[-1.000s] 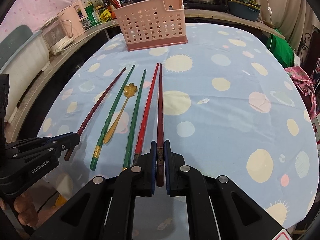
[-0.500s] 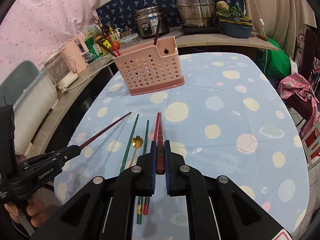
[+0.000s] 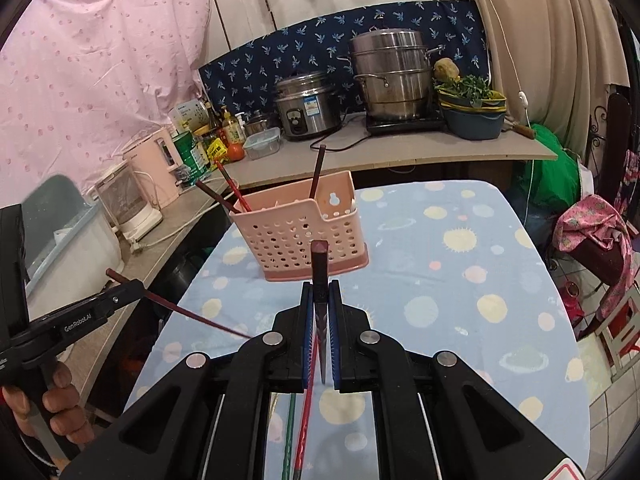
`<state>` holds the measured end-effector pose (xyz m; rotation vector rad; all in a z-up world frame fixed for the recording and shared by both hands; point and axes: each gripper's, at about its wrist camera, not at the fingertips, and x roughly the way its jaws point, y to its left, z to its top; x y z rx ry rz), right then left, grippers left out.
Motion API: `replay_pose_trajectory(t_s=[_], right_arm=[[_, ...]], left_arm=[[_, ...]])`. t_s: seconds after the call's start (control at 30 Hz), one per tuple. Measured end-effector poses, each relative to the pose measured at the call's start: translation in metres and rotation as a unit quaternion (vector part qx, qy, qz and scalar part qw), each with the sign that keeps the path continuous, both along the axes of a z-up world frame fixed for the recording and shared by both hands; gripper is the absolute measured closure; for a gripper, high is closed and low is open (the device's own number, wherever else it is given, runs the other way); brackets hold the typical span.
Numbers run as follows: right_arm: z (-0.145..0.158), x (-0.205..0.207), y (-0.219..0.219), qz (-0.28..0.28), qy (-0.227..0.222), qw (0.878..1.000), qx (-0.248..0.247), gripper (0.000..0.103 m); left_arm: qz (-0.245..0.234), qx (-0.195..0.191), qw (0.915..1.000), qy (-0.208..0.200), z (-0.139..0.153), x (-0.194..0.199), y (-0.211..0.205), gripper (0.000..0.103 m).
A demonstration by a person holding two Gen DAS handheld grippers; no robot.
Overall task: Organize utensils
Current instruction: 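Lift both dark red chopsticks into the pink basket and open both tools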
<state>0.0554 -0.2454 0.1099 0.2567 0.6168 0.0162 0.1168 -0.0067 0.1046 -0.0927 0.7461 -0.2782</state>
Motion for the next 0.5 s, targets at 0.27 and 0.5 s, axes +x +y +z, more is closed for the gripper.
replay_pose_trajectory(t_s=[0.27, 0.5], right_arm=[[0.024, 0.020, -0.011, -0.005, -0.029, 0.999, 0.016, 0.096], [0.055, 0.051, -0.024, -0.009, -0.064, 0.996, 0.056, 0.096]], left_arm=[[-0.005, -0.016, 0.9993, -0.033, 0.035, 0.022, -0.007, 0.096], [-0.007, -0.038, 0.9961, -0.079, 0.082, 0.048, -0.013, 0.096]])
